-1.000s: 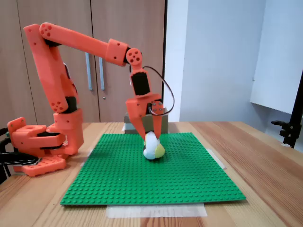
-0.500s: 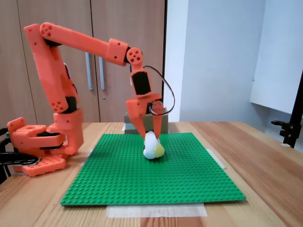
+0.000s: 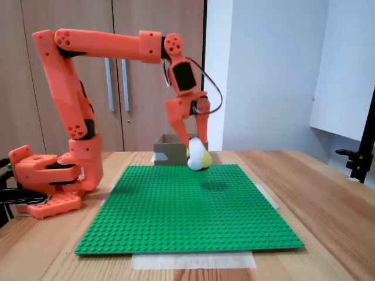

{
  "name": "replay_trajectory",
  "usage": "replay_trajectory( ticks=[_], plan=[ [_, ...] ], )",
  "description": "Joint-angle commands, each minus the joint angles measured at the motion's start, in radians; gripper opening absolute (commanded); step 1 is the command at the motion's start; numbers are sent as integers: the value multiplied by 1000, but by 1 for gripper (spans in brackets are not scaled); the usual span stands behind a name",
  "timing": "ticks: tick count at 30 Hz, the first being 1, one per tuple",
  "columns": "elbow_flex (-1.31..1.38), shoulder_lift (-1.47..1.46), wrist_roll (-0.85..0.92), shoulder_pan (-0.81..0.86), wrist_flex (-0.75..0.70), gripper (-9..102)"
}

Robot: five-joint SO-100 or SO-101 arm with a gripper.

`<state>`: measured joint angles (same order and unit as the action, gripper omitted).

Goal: Pick the ball and put it in the box.

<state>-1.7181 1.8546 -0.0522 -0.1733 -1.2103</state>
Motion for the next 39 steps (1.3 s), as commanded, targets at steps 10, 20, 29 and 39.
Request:
replay_trajectory(
  ticks=[10,20,29,39],
  plan=[
    [377,26,-40,-216,-123,-1],
    [502,26,-37,-419,-106,-1],
    [483,26,-49,-581,-3,-1],
    [380,12,-100,-672,55,-1]
  ],
)
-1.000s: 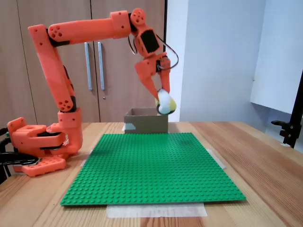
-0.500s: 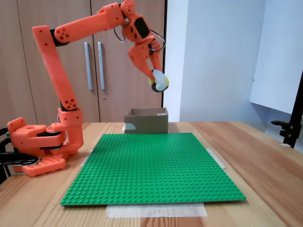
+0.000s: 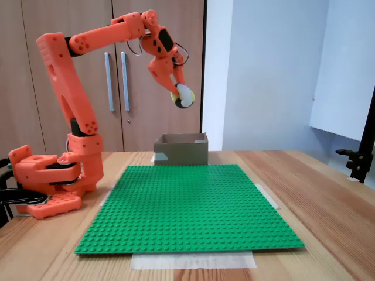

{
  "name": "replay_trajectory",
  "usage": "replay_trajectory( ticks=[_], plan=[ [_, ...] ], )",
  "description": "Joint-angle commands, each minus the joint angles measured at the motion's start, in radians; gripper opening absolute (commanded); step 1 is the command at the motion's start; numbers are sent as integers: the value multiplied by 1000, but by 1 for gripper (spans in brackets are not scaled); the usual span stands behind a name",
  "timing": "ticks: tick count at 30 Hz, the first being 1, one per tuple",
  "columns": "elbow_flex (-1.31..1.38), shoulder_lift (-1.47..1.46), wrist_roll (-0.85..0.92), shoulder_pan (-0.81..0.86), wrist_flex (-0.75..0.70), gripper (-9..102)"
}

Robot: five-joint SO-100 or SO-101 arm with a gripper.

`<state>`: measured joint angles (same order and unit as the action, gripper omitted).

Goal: Pick the ball and put it in the box.

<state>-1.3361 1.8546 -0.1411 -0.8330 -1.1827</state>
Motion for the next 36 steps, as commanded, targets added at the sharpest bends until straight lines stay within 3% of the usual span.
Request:
replay_trajectory(
  ticks=[1,24,36],
  plan=[
    [-17,12,-12,-15,35,-1],
    [-327,8,17,-23,287,-1],
    [-347,-37,34,-41,321,-1]
  ],
)
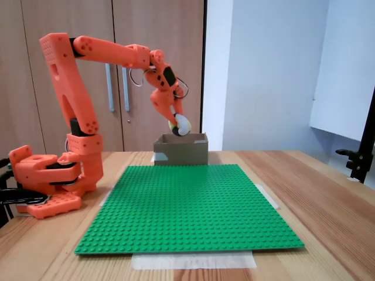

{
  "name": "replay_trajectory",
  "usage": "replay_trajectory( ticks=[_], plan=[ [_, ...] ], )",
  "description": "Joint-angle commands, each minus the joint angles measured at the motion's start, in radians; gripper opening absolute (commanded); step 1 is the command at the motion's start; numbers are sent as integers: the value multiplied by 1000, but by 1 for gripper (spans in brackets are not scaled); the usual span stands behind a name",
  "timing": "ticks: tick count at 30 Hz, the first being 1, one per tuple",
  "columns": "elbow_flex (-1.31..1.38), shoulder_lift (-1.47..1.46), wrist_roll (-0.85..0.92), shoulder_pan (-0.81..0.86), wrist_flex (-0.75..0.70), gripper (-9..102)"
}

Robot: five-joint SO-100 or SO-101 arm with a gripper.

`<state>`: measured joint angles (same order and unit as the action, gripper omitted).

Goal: Pick the ball and put it in the box.

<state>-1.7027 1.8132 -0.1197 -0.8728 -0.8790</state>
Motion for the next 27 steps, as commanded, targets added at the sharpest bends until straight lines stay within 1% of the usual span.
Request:
replay_trajectory(
  ticks=[1,7,22,27],
  plan=[
    [20,3,17,-2,18,-1],
    [18,-3,37,-2,18,1],
    [20,17,57,-5,-8,13],
    [25,38,64,-5,-15,15]
  ],
)
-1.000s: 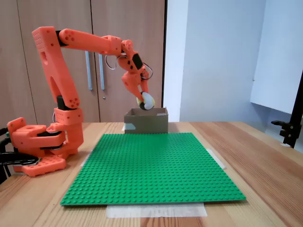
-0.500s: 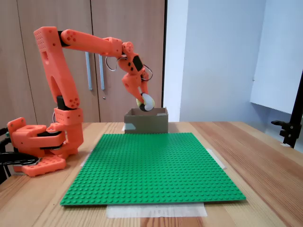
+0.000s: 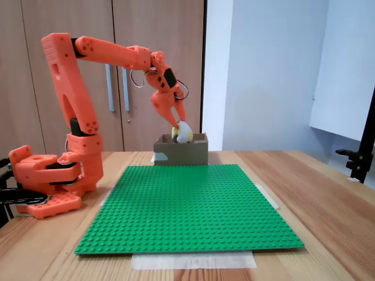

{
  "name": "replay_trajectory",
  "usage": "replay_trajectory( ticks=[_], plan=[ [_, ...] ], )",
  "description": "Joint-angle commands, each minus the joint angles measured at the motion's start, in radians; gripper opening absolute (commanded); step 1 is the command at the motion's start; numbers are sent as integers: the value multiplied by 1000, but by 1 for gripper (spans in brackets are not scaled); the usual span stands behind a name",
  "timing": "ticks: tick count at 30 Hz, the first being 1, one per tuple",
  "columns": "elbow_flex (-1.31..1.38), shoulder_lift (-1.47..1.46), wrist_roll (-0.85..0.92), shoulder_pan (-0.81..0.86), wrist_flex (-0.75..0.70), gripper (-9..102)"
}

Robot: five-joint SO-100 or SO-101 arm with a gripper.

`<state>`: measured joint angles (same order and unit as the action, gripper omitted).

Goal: Pick the ball and put it in the box.

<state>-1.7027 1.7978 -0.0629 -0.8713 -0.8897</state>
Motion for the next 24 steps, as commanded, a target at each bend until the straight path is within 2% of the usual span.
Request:
replay_trajectory(
  ticks=[1,11,24],
  plan=[
    [25,60,8,-8,-5,15],
    [20,132,6,-2,-37,13],
    [-149,351,63,130,-28,7]
  ],
)
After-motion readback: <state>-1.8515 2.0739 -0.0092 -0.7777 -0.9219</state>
